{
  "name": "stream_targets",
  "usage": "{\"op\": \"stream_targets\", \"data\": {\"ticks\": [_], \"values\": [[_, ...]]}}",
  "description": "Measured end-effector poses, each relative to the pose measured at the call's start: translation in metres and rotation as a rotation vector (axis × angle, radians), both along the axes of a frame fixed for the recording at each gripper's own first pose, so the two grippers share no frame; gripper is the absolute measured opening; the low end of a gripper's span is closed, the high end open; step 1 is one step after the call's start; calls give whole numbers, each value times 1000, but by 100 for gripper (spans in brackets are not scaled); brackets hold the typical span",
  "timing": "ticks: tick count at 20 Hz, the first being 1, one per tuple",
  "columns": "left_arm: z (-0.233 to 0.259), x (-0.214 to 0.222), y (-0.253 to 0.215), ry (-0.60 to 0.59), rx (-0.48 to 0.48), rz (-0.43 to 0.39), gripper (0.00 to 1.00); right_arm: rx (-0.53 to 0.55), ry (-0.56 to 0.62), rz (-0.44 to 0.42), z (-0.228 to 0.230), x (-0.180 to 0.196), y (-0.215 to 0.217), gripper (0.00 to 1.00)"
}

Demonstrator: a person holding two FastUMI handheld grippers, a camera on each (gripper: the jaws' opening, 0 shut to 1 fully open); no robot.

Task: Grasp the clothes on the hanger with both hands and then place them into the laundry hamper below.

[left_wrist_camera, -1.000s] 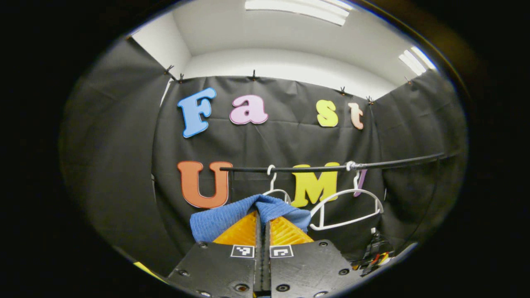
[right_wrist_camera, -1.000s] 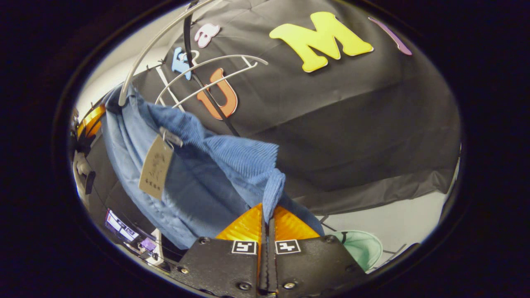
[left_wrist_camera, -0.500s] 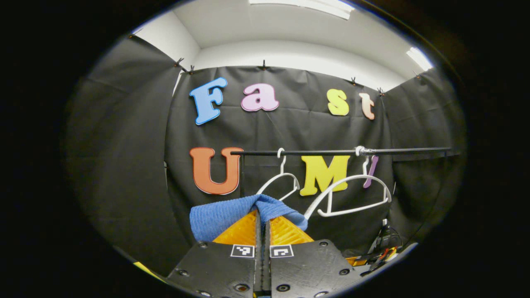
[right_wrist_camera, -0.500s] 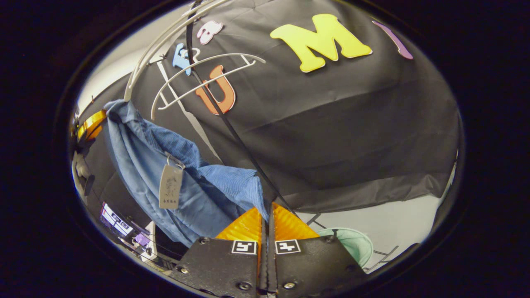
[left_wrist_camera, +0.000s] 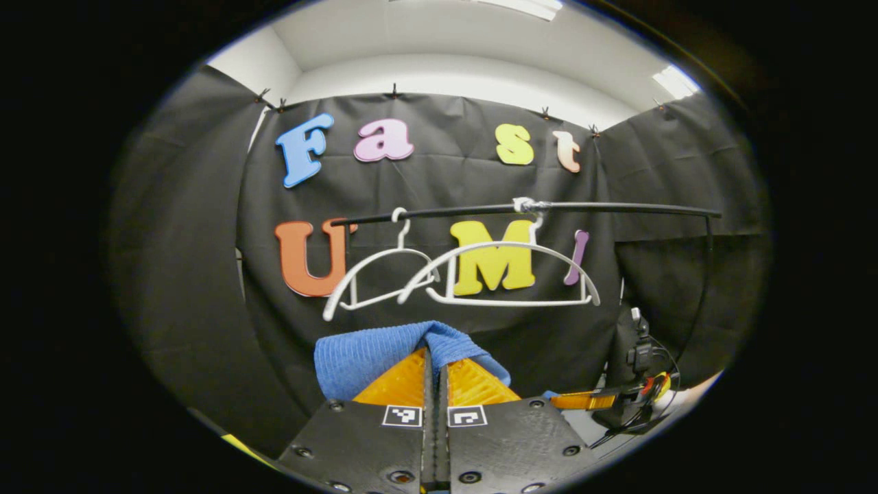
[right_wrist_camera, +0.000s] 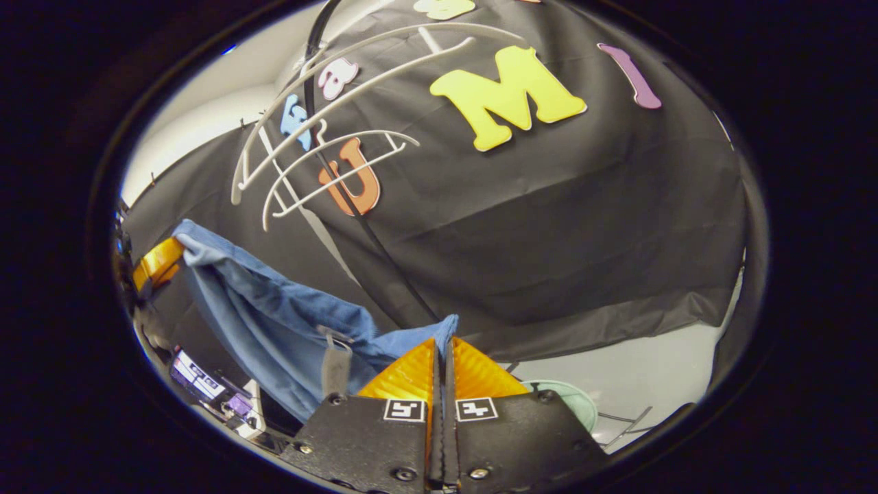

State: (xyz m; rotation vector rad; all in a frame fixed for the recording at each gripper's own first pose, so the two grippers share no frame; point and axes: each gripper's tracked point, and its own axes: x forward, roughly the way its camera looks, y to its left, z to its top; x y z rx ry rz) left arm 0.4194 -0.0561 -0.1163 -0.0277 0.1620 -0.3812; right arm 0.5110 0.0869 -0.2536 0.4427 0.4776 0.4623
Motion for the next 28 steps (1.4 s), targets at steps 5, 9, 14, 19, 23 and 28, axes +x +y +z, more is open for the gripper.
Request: {"op": "stream_targets", "data": {"ticks": [5, 9, 14, 19, 23, 28], "values": [[-51, -17, -80, 72, -51, -120, 5, 15, -19, 64, 18, -33, 10, 4], [-109, -21, -118, 174, -101, -161, 0, -76, -5, 73, -2, -43, 2, 4], [-219, -44, -135, 352, -95, -156, 0, -173, 178, 46, -98, -71, -17, 4], [-320, -63, -140, 641, -65, -65, 0, -227, 326, 3, -153, -85, -30, 4], [-364, -74, -143, 799, 7, -22, 0, -252, 411, 3, -179, -104, -26, 4], [-390, -96, -130, 948, 88, 36, 0, -321, 491, -21, -198, -105, -26, 4]]}}
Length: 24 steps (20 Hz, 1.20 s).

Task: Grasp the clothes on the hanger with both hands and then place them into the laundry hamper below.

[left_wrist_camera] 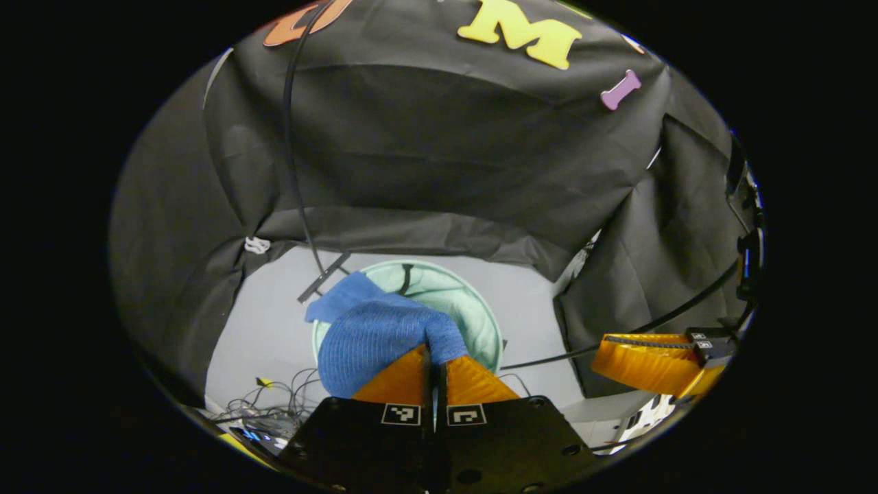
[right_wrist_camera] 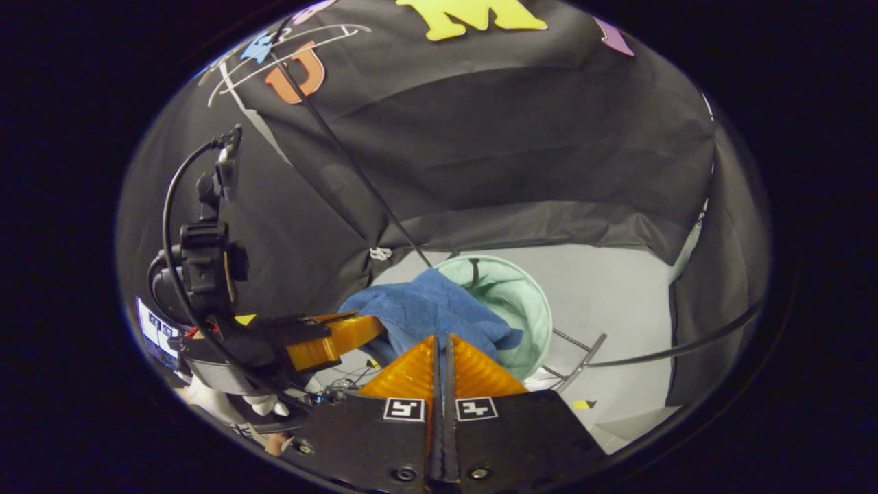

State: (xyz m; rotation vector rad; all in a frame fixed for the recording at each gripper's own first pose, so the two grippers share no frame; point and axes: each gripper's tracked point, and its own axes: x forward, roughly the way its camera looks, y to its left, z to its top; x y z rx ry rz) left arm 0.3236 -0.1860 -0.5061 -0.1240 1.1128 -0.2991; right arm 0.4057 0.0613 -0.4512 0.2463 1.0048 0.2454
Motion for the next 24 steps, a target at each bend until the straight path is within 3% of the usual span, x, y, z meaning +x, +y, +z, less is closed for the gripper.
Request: {"op": "stream_targets", "data": {"ticks": [4, 6, 8, 11, 12, 13, 14, 16, 19, 24], "values": [[-4, -1, -2, 28, 13, 4, 1, -68, 15, -6, -1, 8, -3, 4], [-2, -1, -3, 24, 0, 4, 7, -85, 7, -25, -4, 11, -8, 4], [0, 0, -1, 7, -7, 9, 43, -82, 14, -47, -8, 6, -9, 4], [6, -4, 14, -17, 33, 13, 97, -86, 15, -68, -5, 6, -12, 35], [12, -5, 14, -25, 31, 11, 92, -95, -1, -71, -3, 8, -14, 46], [18, -6, 12, -39, 24, 3, 97, -112, -17, -69, -2, 8, -15, 65], [22, -5, 15, -56, 27, -2, 100, -132, -30, -61, 2, 4, -19, 66], [32, -6, 17, -92, 21, 3, 97, -159, -62, -53, 11, 1, -22, 78], [55, -12, 22, -157, 14, 11, 100, -203, -131, -55, 30, -2, -28, 78], [141, 0, 28, -392, 39, 51, 97, -255, -318, -58, 98, -7, -46, 78]]}}
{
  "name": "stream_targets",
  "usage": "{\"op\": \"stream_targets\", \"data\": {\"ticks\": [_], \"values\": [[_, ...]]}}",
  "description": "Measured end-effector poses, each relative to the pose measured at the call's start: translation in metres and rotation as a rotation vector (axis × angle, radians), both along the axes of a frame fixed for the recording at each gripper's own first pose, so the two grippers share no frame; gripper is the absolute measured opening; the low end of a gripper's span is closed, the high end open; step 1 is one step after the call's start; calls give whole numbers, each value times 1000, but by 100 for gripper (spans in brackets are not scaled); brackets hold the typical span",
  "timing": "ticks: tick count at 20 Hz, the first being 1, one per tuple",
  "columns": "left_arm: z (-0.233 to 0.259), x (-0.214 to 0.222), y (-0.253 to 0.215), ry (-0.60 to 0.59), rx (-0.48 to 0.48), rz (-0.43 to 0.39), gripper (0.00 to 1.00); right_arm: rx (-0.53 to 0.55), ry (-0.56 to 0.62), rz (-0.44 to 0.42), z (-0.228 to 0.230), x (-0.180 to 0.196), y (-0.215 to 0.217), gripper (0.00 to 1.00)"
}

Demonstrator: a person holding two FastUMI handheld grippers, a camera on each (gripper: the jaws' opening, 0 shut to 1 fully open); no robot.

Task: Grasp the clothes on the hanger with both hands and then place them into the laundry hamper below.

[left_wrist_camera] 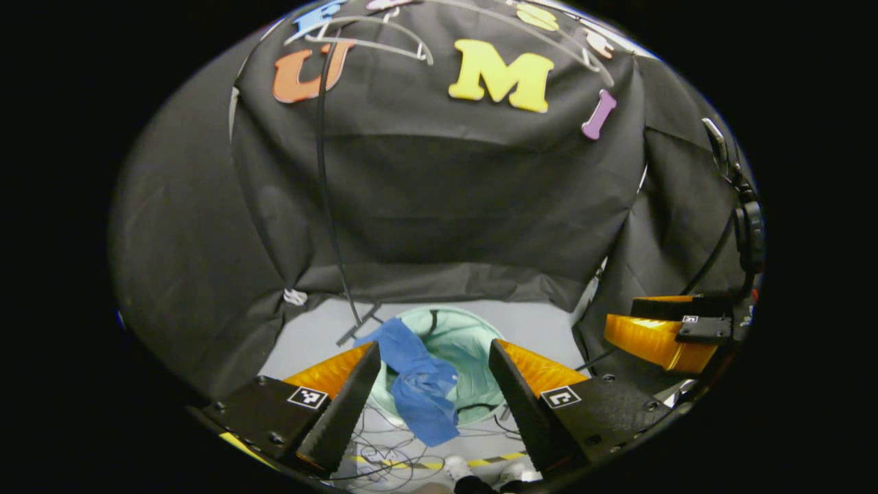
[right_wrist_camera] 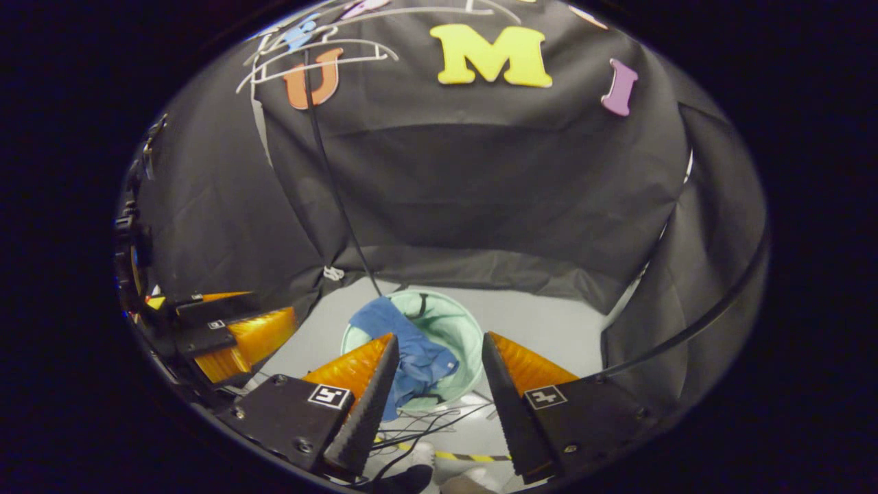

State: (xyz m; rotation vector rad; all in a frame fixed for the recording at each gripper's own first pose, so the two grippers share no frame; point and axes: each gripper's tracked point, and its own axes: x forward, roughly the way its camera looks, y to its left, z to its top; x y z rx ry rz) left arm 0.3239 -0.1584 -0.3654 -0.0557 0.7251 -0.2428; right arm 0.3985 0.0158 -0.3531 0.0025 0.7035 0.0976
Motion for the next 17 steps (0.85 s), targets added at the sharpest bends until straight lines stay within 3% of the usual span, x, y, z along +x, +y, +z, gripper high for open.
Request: {"op": "stream_targets", "data": {"ticks": [3, 5, 9, 12, 13, 17], "values": [[65, -7, 6, -139, -10, 59, 100, -17, -145, -3, 64, -16, -13, 81], [103, -18, 14, -214, -1, 95, 96, -11, -230, -3, 110, -35, -24, 79], [171, -71, 28, -328, 25, 169, 100, 14, -383, 18, 191, -92, -58, 99], [232, -119, 26, -427, 66, 224, 100, 50, -479, 54, 237, -149, -62, 100], [250, -138, 24, -464, 80, 238, 91, 61, -506, 64, 251, -168, -66, 99], [300, -200, 20, -531, 125, 277, 92, 105, -593, 90, 288, -214, -86, 99]]}}
